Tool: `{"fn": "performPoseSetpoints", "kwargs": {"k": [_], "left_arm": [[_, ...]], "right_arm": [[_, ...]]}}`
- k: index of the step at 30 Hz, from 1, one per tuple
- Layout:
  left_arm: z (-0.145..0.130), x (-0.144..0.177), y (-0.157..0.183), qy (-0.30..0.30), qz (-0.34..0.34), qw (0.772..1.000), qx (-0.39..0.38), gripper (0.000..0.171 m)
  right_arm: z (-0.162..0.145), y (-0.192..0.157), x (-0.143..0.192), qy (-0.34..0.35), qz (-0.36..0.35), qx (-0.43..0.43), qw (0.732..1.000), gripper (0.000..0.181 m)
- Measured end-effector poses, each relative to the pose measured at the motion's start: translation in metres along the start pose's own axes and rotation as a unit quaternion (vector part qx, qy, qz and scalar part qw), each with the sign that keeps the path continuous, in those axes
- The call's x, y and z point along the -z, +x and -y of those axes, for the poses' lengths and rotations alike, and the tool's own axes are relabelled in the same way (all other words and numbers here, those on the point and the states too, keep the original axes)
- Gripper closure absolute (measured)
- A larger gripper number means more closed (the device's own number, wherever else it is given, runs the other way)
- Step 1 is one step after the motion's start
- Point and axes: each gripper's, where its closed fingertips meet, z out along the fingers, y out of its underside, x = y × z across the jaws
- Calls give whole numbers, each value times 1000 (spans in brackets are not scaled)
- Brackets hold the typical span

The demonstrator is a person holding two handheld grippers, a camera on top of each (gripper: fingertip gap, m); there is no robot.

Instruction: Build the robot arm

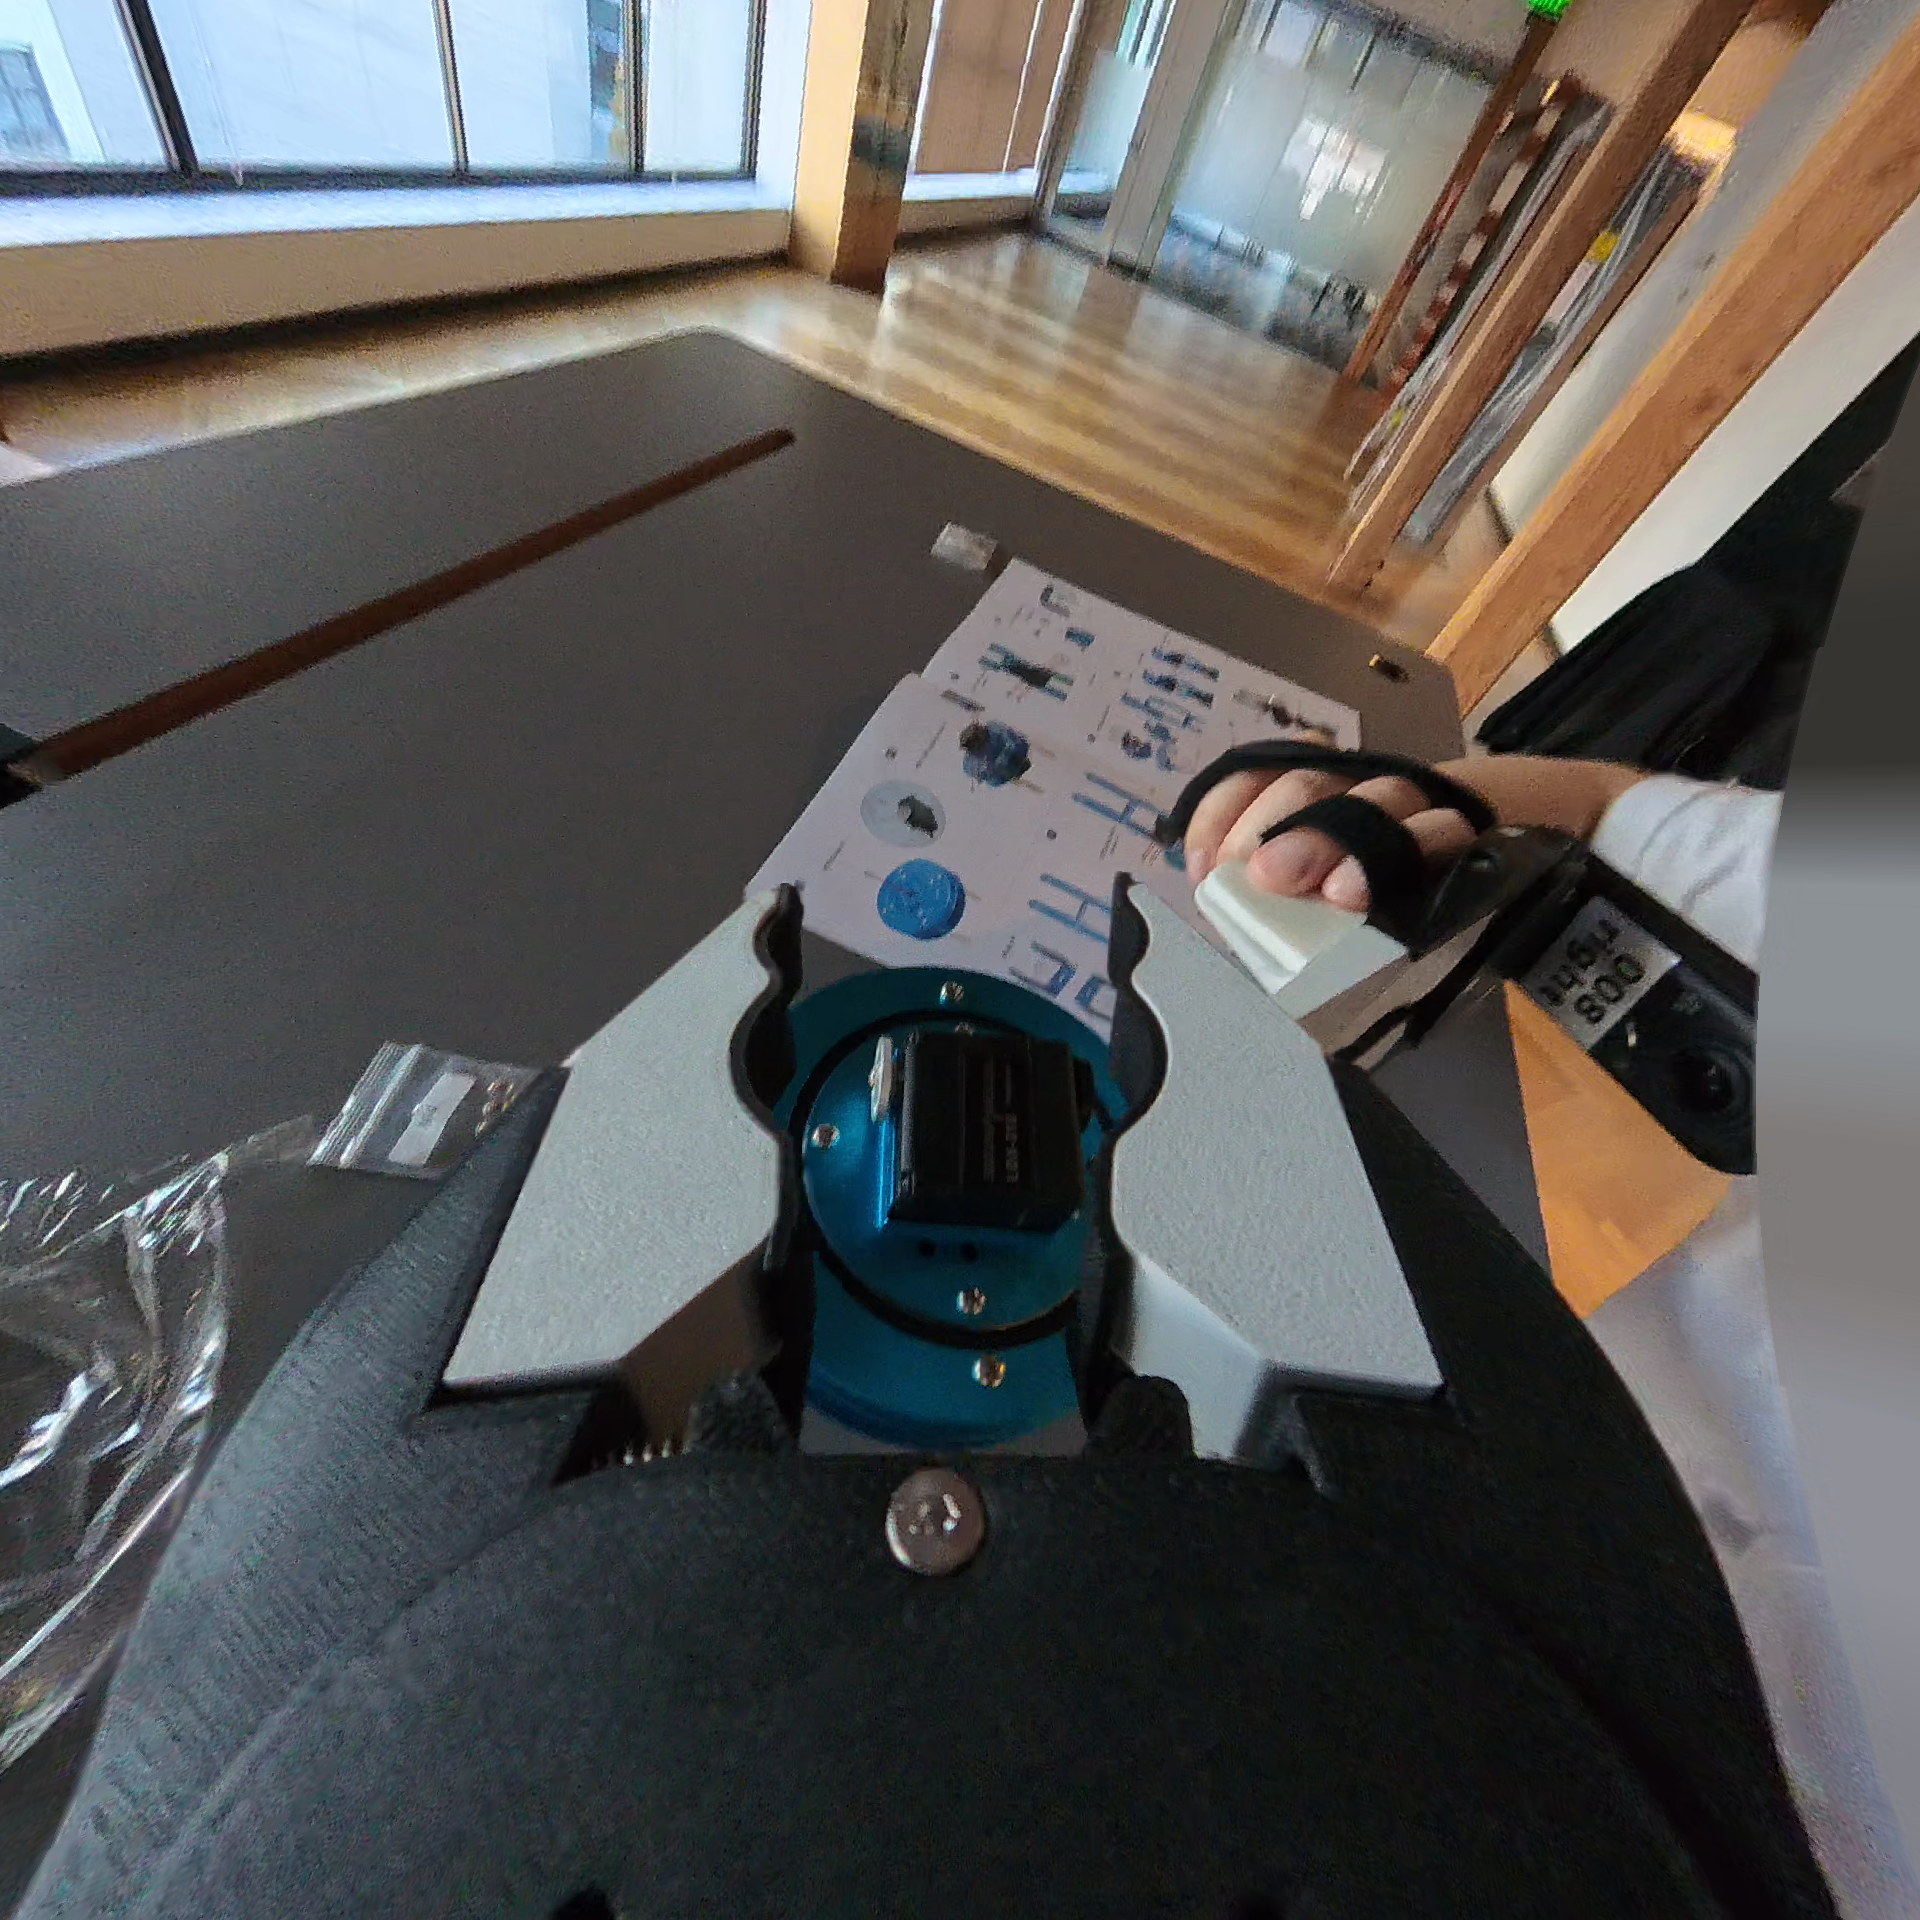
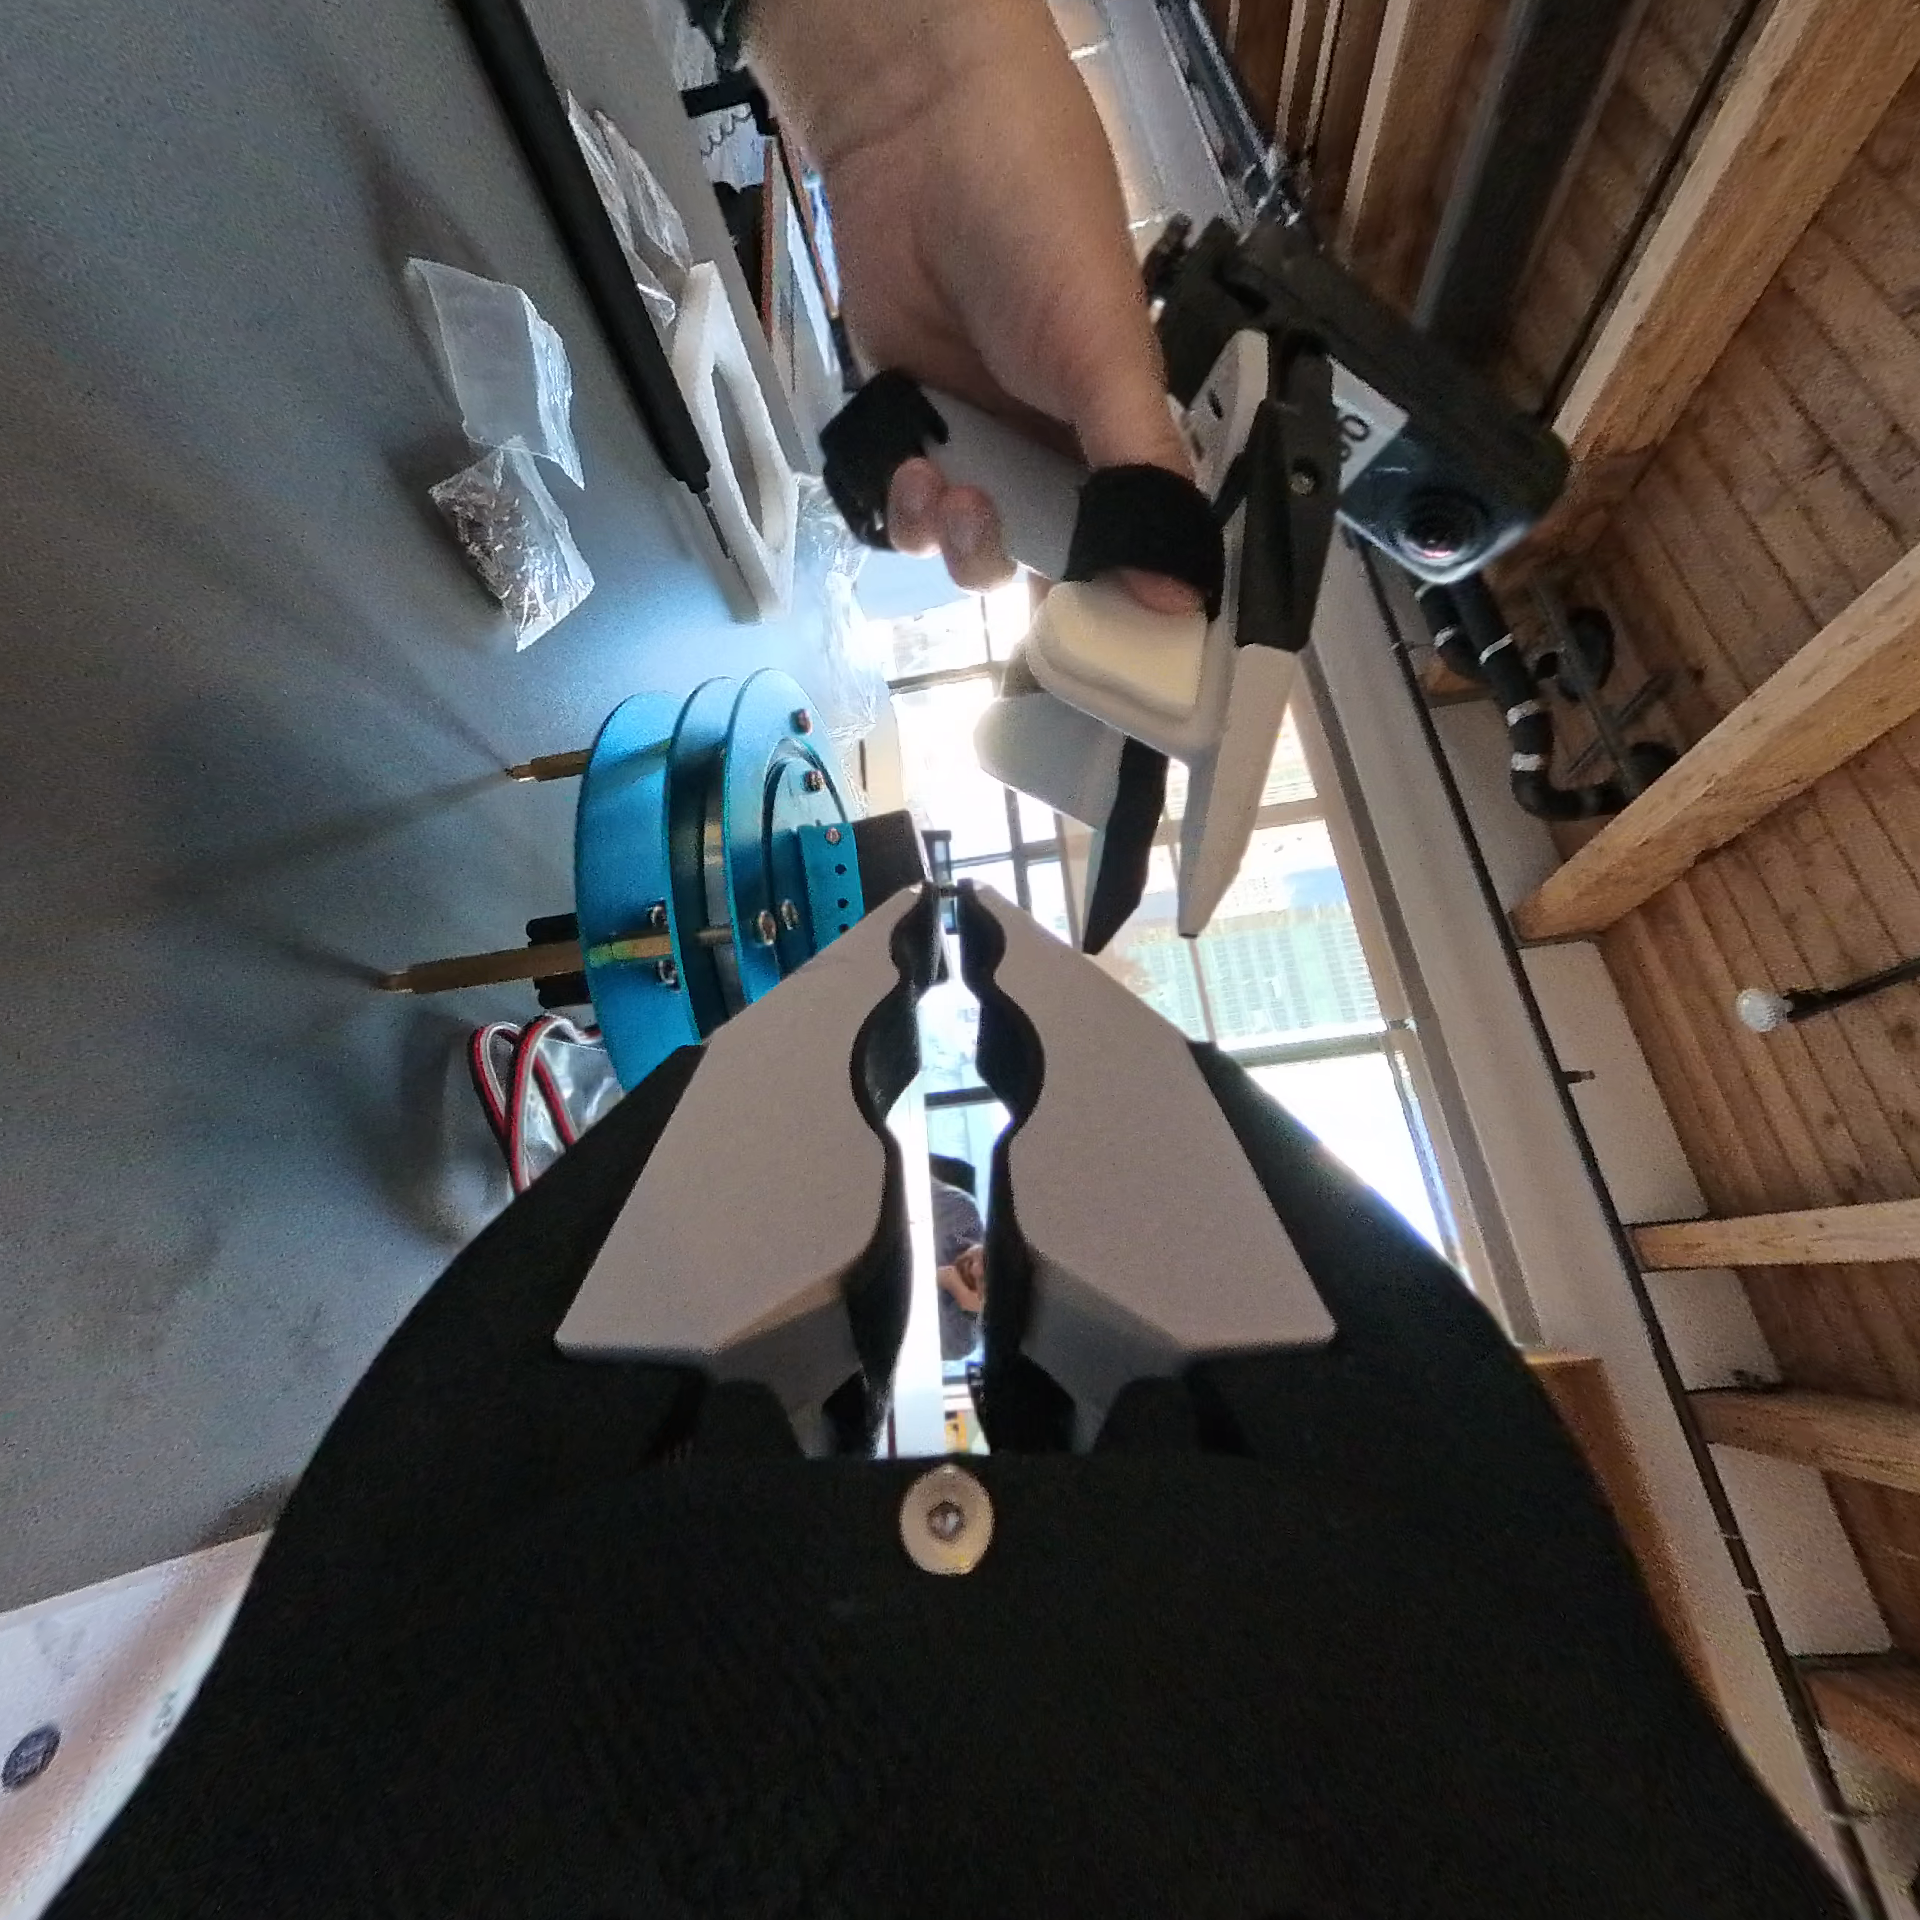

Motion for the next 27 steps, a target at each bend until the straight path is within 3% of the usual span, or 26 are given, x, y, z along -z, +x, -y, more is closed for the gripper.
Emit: {"fn": "performPoseSetpoints", "kwargs": {"k": [5, 9, 17, 27], "left_arm": [[-15, 9, 3, 57, -4, 998, -5, 120], [-26, 7, -8, 40, 31, 998, -27, 114], [-30, 7, -1, 39, -29, 998, 42, 116], [-46, 1, -12, -7, 13, 1000, 4, 114]], "right_arm": [[2, -9, 6, 13, 11, 17, 1000, 180], [1, -10, 6, 13, 10, 26, 1000, 180], [-4, 3, 23, 6, -21, -33, 999, 180], [-12, -4, 17, 14, -5, -107, 994, 180]]}}
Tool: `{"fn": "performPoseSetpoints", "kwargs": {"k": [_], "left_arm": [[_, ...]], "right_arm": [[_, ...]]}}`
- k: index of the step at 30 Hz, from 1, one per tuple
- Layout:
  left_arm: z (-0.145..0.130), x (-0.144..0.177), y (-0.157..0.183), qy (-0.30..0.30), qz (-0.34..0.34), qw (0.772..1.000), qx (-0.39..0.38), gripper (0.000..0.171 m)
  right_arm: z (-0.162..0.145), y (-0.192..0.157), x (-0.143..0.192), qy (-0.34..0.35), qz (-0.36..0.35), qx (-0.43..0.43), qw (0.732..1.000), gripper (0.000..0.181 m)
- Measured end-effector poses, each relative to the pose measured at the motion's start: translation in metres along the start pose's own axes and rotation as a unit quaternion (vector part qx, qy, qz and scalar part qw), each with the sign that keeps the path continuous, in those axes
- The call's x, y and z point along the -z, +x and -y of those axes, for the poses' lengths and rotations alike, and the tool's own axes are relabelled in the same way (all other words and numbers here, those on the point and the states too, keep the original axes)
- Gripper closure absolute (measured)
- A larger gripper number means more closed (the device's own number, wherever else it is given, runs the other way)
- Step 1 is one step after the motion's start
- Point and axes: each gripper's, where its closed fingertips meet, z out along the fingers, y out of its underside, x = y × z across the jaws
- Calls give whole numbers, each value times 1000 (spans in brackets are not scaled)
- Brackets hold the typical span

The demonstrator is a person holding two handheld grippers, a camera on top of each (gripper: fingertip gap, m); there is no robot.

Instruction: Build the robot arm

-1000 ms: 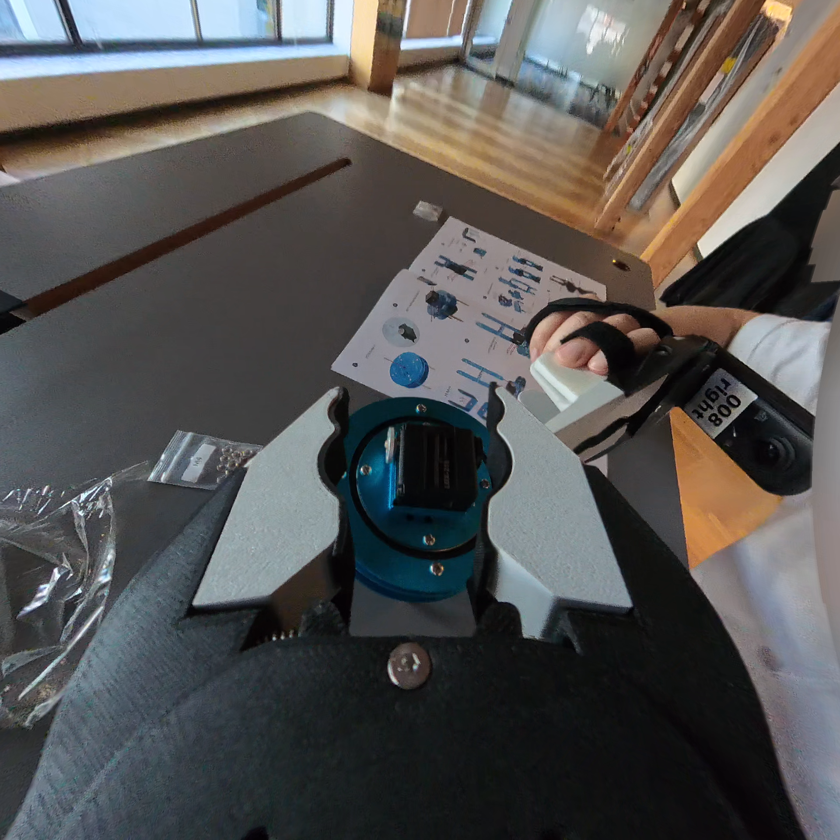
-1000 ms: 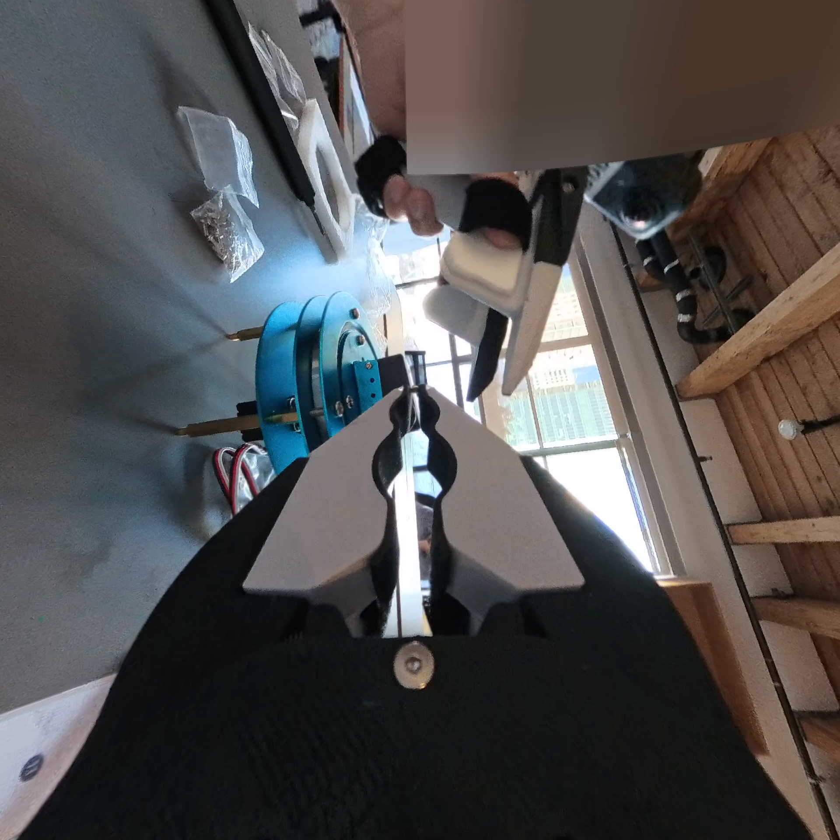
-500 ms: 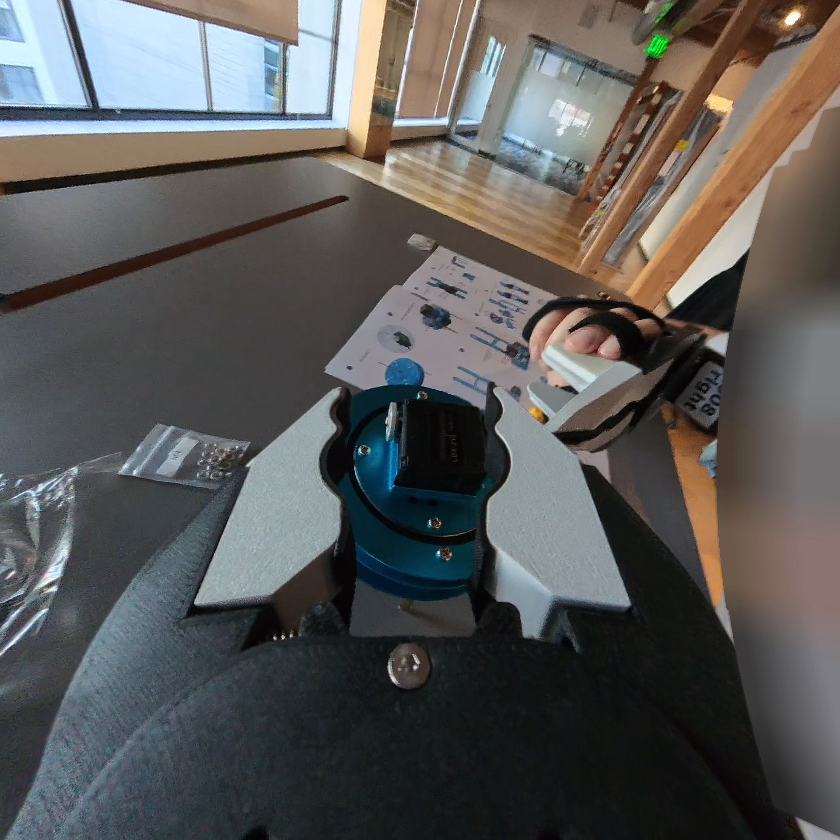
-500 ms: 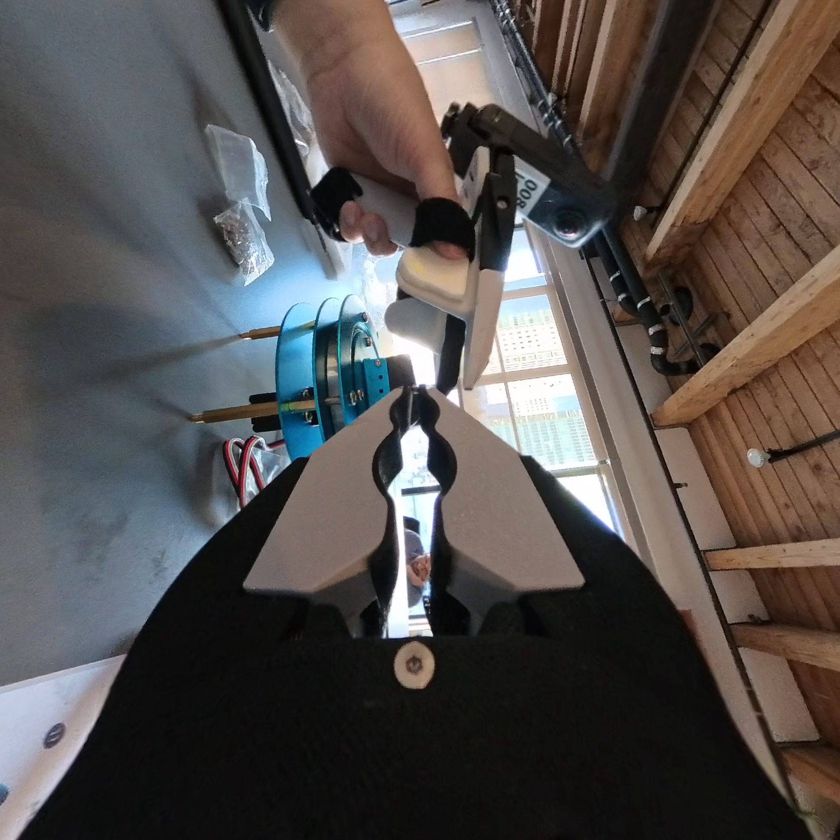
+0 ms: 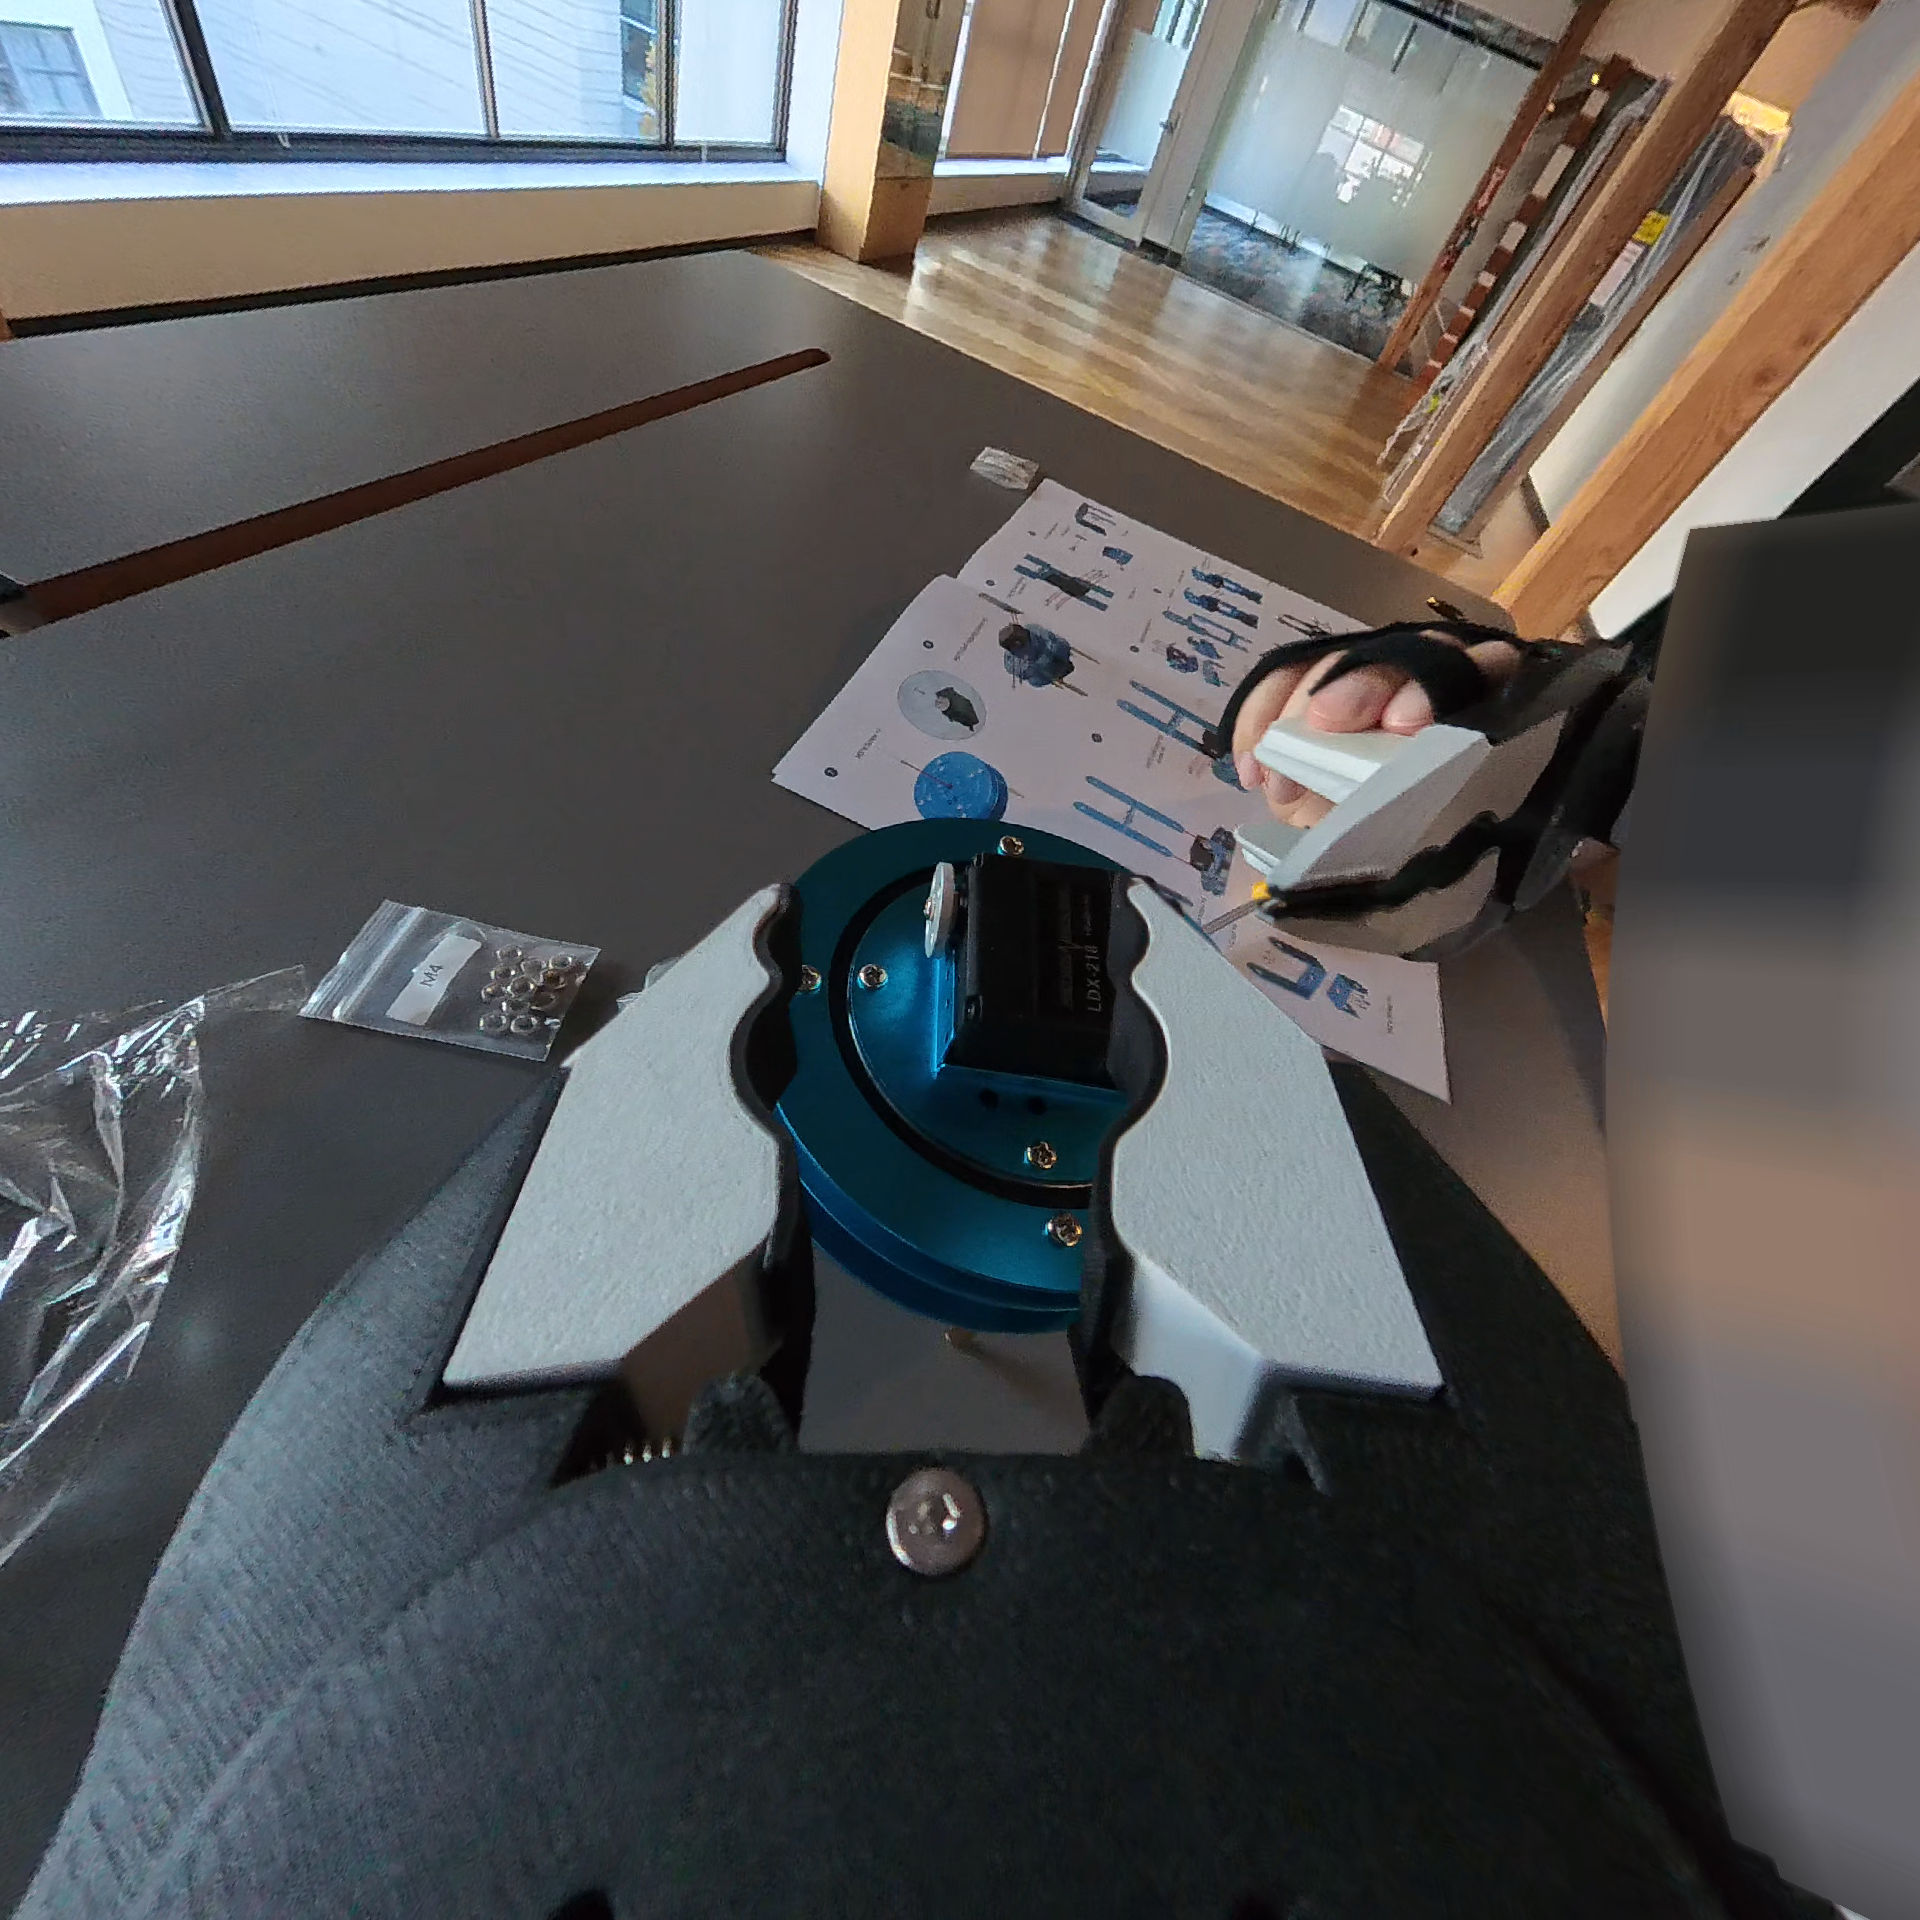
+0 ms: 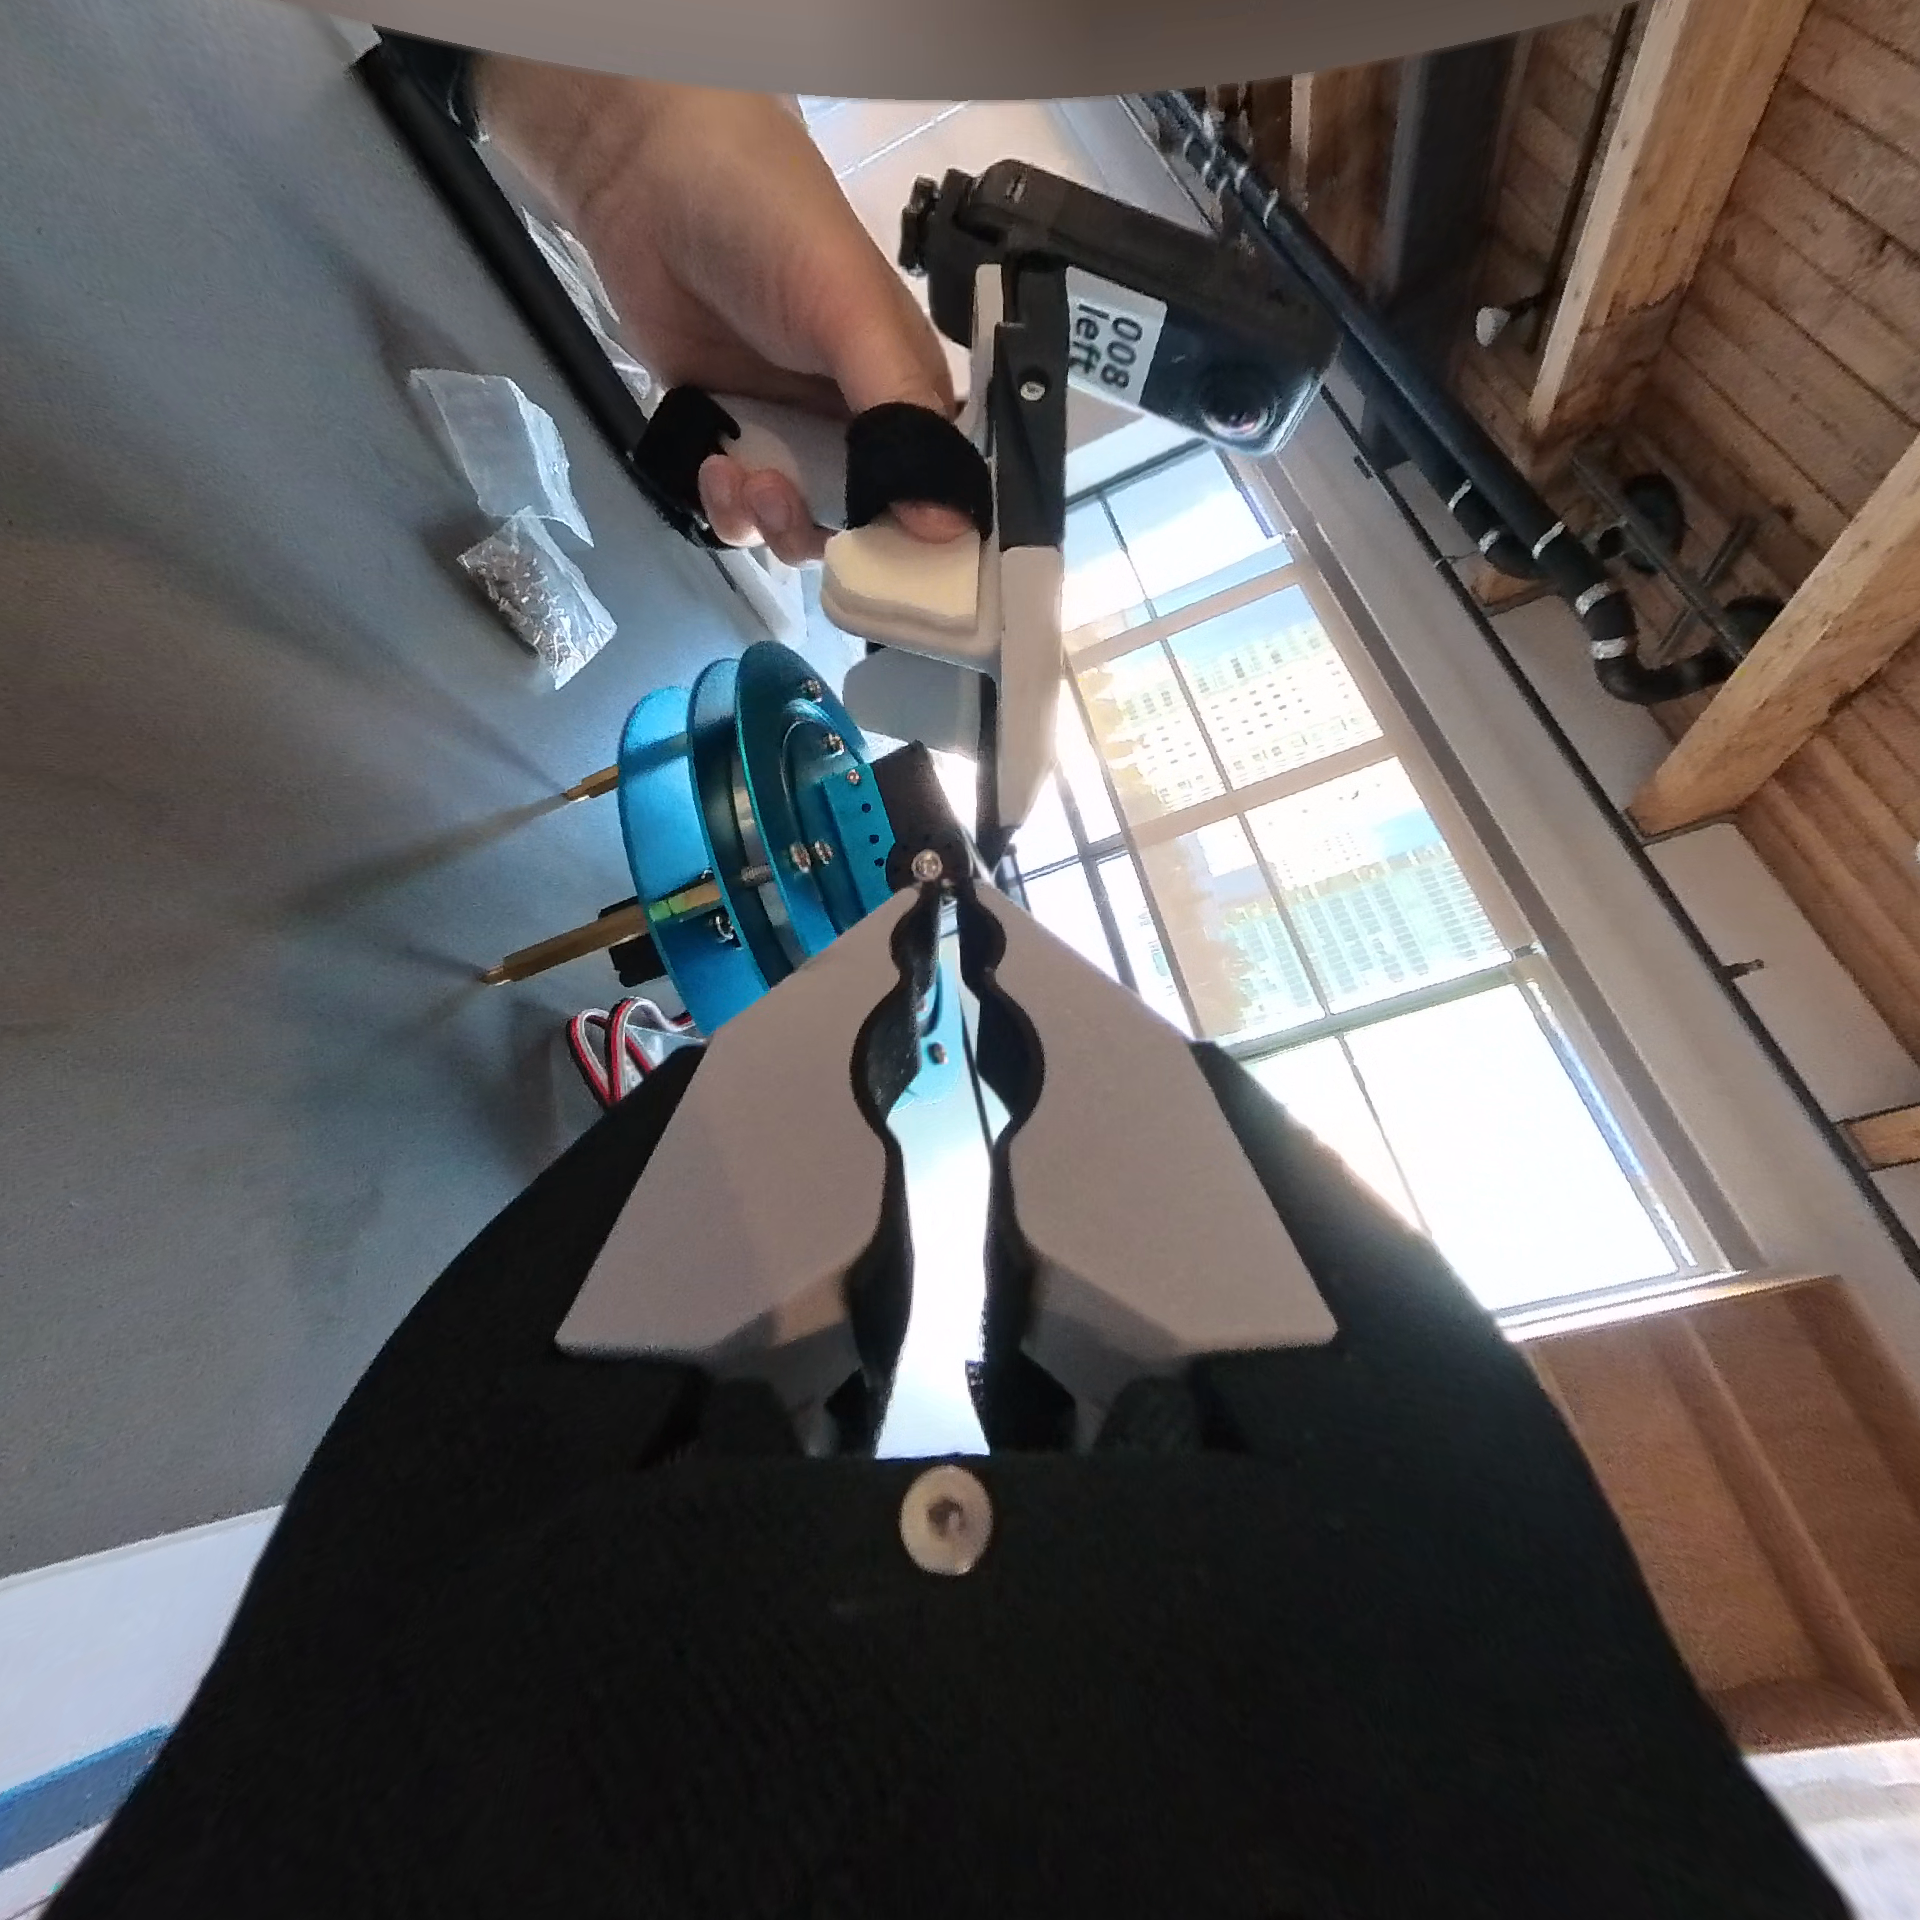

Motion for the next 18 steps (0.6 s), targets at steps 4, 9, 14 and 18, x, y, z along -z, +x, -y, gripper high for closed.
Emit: {"fn": "performPoseSetpoints", "kwargs": {"k": [4, 9, 14, 18], "left_arm": [[-3, -3, 8, -7, -20, 1000, 6, 115], [-10, -5, 17, -35, -42, 998, 3, 115], [-15, 1, 23, -72, -27, 996, -43, 109], [-27, -11, 20, -110, 26, 987, -112, 116]], "right_arm": [[0, 2, 1, 1, -4, -3, 1000, 180], [-4, 3, 0, -3, -2, -16, 1000, 180], [-10, 7, 0, -7, -4, -39, 999, 180], [-11, 6, -1, -9, -3, -38, 999, 180]]}}
